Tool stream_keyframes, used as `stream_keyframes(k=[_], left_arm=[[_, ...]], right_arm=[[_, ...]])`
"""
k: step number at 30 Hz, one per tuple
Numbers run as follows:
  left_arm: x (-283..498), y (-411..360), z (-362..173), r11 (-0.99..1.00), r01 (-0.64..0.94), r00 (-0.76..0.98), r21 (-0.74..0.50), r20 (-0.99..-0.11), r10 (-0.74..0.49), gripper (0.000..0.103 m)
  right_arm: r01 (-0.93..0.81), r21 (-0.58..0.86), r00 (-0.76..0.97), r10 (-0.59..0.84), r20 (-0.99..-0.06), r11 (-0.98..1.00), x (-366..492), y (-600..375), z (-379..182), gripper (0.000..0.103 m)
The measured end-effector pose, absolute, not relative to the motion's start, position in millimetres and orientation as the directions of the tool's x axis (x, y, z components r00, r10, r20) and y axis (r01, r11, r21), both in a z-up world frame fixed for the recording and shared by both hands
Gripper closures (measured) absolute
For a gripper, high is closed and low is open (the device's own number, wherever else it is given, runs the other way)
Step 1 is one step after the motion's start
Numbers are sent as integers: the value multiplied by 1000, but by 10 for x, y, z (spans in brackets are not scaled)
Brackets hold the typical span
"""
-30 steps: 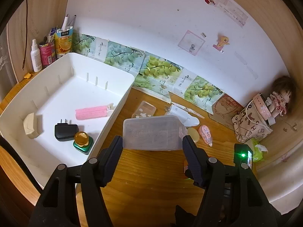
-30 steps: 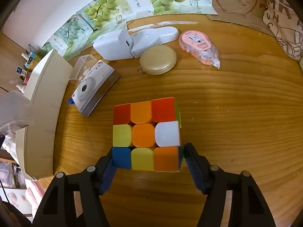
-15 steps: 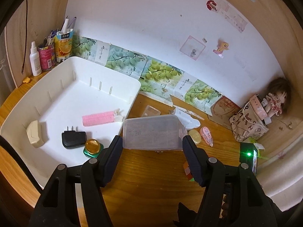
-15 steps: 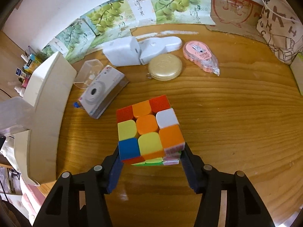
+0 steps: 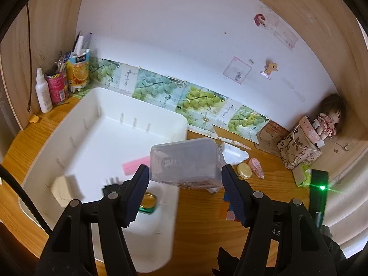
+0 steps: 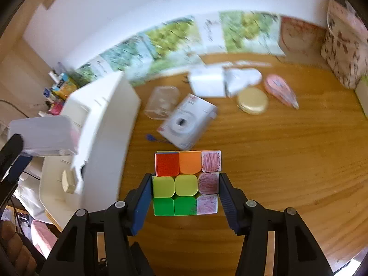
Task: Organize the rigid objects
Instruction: 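Carry cube and floss box into the white tray and open both tools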
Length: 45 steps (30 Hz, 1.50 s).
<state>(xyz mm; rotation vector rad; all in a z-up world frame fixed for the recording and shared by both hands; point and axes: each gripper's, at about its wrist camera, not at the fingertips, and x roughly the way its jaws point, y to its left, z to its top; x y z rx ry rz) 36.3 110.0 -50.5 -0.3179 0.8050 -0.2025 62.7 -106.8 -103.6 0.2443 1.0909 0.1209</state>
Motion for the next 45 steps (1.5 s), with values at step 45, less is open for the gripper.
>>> stream_keyframes(k=[45], left_arm=[[643, 2471, -643, 971, -70, 699, -231, -706, -118, 48]], right_arm=[[-452, 175, 697, 468, -543, 875, -94, 869, -532, 46]])
